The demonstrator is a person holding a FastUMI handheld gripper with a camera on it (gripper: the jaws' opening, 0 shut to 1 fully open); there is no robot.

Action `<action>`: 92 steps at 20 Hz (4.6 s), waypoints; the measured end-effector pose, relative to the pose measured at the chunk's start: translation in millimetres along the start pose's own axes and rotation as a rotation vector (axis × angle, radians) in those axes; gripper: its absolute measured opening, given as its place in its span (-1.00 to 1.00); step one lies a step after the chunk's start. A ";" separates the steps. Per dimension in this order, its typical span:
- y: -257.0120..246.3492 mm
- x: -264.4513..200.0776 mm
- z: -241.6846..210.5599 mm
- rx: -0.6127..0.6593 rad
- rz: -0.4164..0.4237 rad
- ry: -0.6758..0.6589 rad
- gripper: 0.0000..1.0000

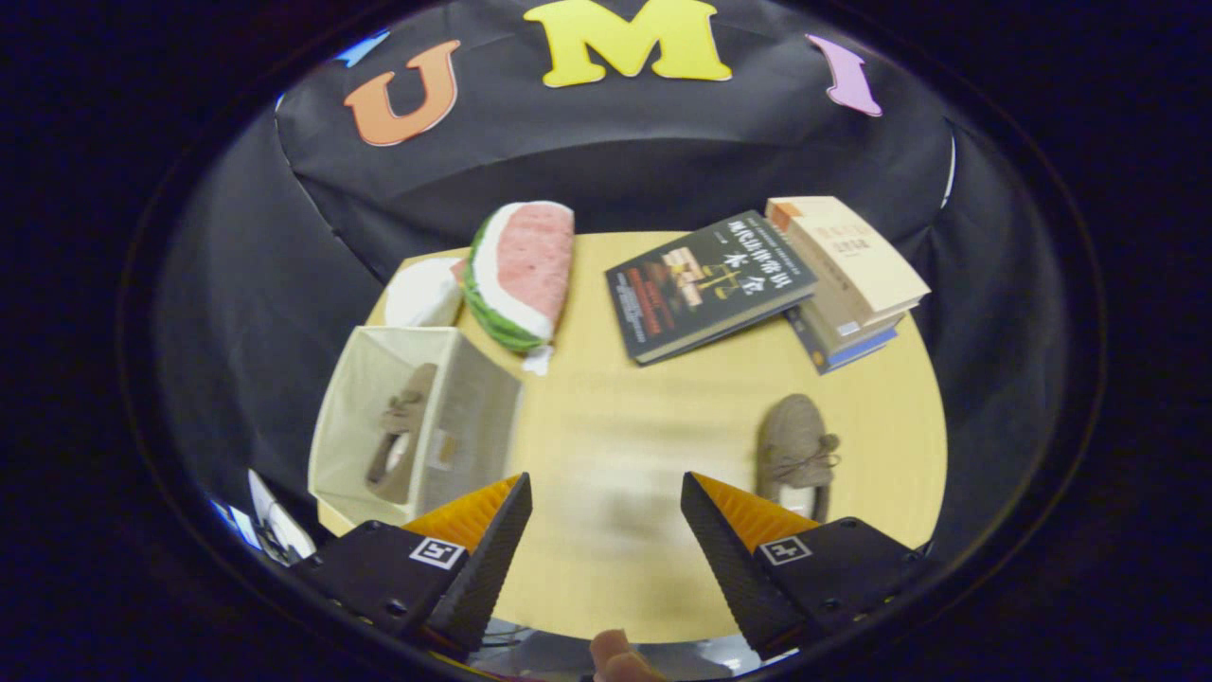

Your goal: Open the storage box then place both shoes into the box .Put the left shoe in first, then the right shoe, with the right side of both shoes facing outward in a uniform manner.

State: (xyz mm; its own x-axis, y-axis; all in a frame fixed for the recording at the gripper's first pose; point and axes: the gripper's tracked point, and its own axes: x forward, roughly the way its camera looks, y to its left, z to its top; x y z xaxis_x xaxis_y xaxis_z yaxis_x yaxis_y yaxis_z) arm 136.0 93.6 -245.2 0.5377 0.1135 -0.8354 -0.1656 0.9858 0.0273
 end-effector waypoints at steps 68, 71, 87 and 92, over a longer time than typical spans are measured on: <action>242.5 75.9 -31.3 0.118 0.015 0.239 -0.98; 238.4 77.3 -29.8 0.131 -0.023 0.239 -0.98; 261.7 73.6 -27.0 0.102 0.019 0.206 0.14; 276.5 46.4 -11.8 0.015 0.023 0.095 0.89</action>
State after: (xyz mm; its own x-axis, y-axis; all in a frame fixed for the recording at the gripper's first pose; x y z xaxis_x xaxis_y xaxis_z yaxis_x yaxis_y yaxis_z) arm 105.4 370.0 -282.9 0.4526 0.1248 -0.8829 -0.1647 0.9848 0.0547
